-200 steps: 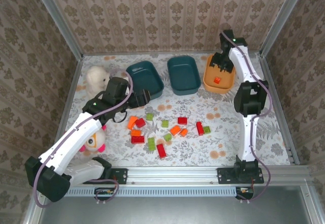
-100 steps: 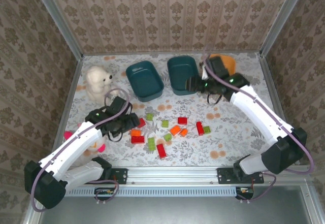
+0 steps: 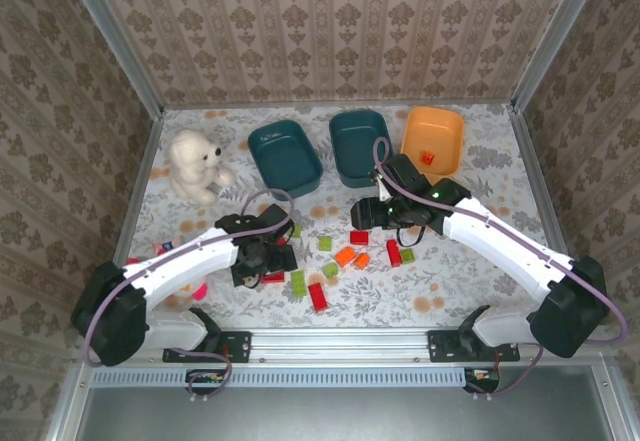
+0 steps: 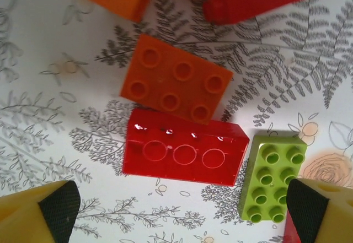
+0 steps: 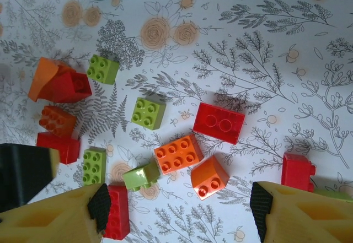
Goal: Sort the legos into containers by color
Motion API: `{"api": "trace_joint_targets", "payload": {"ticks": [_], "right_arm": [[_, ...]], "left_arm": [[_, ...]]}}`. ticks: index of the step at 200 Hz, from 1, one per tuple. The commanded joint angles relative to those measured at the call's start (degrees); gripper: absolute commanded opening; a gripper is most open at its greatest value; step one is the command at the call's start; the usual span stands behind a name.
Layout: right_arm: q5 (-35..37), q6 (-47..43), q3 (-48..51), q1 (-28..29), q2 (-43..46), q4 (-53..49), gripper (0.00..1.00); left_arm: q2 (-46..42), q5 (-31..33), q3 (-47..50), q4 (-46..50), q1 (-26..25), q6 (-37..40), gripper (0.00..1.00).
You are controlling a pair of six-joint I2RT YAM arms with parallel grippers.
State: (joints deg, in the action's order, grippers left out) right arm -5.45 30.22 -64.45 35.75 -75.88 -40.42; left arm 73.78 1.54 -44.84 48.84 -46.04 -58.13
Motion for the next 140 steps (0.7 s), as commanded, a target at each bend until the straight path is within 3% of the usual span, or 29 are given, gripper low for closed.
{"api": "trace_joint_targets", "payload": {"ticks": [1, 58, 140], "right_arm": [[-0.83, -0.28, 0.69, 0.2, 2.02, 0.04, 0.71], [-1.06, 0.37, 1.95, 0.2, 3.87, -0.51, 0.71], [-0.66, 0.86, 2.12, 0.2, 4.85, -1.22, 0.71]], "left_arm": [[2.26, -0.84, -0.99, -0.09, -0.63, 8.28, 1.0], [6.69, -0.37, -0.52, -3.11, -1.01, 12.11, 0.97], [8.46, 0.13, 1.05, -4.98, -0.81, 11.9, 0.77]]}}
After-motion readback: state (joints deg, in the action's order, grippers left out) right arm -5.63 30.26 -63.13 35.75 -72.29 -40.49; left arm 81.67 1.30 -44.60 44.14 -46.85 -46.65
